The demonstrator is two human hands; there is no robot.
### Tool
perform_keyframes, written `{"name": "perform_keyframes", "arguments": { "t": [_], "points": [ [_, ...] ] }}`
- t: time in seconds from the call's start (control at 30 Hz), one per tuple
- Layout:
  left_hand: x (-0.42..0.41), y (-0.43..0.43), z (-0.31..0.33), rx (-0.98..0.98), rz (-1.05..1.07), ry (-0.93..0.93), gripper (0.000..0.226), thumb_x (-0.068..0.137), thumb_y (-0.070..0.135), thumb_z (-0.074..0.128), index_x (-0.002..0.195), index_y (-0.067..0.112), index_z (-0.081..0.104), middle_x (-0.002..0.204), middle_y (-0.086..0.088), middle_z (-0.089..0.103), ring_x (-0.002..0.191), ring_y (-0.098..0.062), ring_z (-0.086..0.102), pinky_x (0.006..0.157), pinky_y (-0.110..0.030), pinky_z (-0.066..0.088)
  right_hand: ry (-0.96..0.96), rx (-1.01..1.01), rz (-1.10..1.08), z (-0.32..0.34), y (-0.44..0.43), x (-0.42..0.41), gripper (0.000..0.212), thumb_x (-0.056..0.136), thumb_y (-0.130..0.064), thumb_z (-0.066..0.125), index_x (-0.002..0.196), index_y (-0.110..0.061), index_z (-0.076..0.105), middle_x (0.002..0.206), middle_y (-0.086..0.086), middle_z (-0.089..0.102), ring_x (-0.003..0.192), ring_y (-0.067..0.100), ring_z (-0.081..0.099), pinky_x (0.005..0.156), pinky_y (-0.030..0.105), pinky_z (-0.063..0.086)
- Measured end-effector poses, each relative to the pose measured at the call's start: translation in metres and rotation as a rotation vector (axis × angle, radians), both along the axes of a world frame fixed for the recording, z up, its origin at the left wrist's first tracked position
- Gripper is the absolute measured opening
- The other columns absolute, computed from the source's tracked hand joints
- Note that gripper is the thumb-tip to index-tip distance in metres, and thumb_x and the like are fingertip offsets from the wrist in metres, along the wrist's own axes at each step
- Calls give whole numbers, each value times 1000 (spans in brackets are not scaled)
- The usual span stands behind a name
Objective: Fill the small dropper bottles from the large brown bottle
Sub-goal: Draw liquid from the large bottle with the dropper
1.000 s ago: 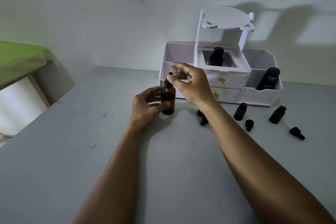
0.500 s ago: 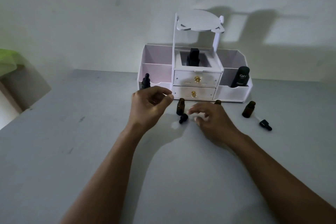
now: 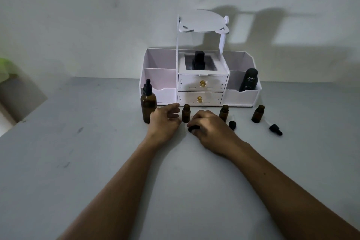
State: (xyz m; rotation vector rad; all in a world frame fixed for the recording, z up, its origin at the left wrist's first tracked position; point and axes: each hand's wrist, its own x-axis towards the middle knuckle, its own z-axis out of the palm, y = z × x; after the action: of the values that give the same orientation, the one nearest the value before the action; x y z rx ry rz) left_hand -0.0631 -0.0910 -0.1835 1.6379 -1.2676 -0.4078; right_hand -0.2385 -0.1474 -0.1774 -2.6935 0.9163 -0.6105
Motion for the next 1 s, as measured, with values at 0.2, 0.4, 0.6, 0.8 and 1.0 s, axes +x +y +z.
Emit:
{"name": "perform_keyframes", "arguments": {
  "t": [0.2, 0.4, 0.6, 0.8, 1.0],
  "points": [
    [5, -10, 0, 14, -47, 62, 56, 74, 8, 85, 127, 10, 68, 110, -3, 75, 88, -7, 72, 88, -21, 58, -626, 187, -91, 22, -8, 2, 17, 87, -10, 74, 104, -13, 75, 95, -3, 73, 83, 3, 68, 76, 13, 50],
    [6, -14, -1, -12, -64, 32, 47, 71, 7, 87, 116, 12, 75, 100, 0, 77, 83, -2, 72, 86, -10, 53, -988, 364, -143, 34, -18, 20, 15, 87, -5, 74, 99, -13, 71, 92, 4, 74, 83, 14, 73, 89, 41, 60],
    [6, -15, -3, -35, -58, 29, 38, 72, -1, 83, 108, 11, 78, 90, 4, 76, 70, 12, 67, 75, -1, 48, -967, 400, -131, 27, -27, 27, 18, 87, -4, 73, 95, -20, 69, 93, -3, 73, 85, 15, 74, 91, 47, 59],
    [8, -15, -5, -37, -67, 23, 37, 74, -1, 82, 109, 10, 77, 88, 5, 73, 67, 19, 63, 71, 2, 45, -864, 330, -118, 28, -33, 33, 13, 87, -8, 74, 96, -17, 72, 88, -6, 73, 84, 14, 72, 87, 36, 60],
    [8, -15, -6, -47, -91, -32, 38, 78, 4, 81, 116, 11, 75, 100, 4, 75, 75, 17, 64, 74, 2, 45, -651, 211, -145, 13, -28, 42, 11, 85, -12, 76, 96, -13, 76, 85, -2, 74, 73, -1, 65, 71, 8, 51]
  ]
}}
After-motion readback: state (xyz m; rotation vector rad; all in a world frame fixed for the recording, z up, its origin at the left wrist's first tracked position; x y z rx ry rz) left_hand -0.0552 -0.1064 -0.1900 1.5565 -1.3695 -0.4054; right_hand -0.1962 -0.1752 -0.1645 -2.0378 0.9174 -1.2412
